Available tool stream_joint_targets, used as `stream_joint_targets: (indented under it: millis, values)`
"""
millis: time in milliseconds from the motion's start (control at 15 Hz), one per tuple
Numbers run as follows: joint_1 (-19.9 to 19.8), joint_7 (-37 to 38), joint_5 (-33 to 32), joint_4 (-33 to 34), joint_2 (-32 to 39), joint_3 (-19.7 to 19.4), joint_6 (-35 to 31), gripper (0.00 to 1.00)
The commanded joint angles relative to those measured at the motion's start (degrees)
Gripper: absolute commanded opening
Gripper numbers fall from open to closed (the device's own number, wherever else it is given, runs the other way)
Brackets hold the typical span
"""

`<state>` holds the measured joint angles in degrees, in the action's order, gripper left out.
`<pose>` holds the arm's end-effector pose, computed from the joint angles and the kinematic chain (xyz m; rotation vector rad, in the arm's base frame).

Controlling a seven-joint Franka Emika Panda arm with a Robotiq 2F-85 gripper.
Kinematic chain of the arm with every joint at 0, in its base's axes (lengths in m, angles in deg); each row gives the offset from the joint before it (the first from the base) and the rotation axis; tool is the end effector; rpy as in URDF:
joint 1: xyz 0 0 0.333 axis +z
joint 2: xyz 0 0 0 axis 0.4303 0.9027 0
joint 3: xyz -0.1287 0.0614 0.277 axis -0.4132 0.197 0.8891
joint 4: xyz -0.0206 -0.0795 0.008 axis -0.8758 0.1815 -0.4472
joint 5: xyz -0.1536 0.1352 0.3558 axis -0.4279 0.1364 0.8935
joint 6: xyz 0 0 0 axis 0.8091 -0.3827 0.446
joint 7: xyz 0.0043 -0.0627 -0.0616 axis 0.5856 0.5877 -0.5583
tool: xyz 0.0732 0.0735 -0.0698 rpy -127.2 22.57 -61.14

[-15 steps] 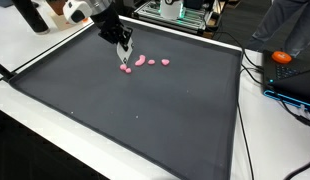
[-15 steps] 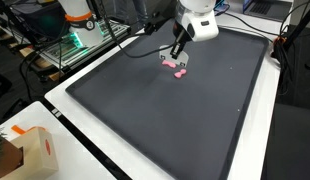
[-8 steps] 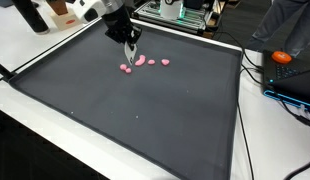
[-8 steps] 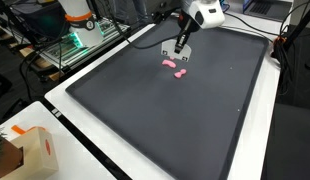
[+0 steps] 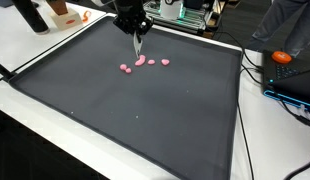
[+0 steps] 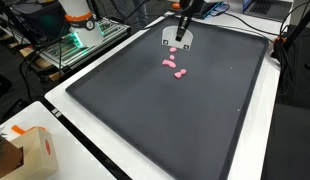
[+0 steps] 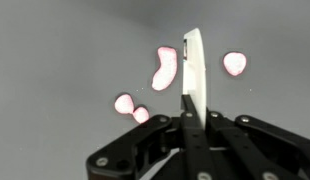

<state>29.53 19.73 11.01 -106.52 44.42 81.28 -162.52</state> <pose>0.5940 0.0771 0.2873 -3.0762 -0.4977 0.3470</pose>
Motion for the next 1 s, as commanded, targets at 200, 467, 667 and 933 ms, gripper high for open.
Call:
stream_joint_targets:
  millis: [200, 467, 667, 933]
  values:
    - [1.48, 2.59, -3.13, -6.74, -9.70, 1.05, -0.65, 0.01]
    - [1.61, 1.71, -3.32, -8.39, -13.01, 1.66, -0.83, 0.01]
    - [1.37, 1.20, -1.95, -5.99, -11.39, 1.70, 0.10, 0.04]
    - [1.38, 1.20, -2.02, -6.40, -11.67, 1.71, 0.08, 0.04]
